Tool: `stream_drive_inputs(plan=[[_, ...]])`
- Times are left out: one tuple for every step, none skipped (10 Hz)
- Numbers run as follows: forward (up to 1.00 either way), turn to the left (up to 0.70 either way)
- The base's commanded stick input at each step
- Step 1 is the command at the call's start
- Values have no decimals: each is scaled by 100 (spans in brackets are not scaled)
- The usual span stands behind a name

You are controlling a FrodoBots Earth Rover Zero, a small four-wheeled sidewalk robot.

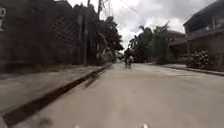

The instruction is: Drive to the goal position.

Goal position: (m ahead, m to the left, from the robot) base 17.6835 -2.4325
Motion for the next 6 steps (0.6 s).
stream_drive_inputs(plan=[[100, 0], [100, 0], [100, 0], [100, 0], [100, 0], [100, 0]])
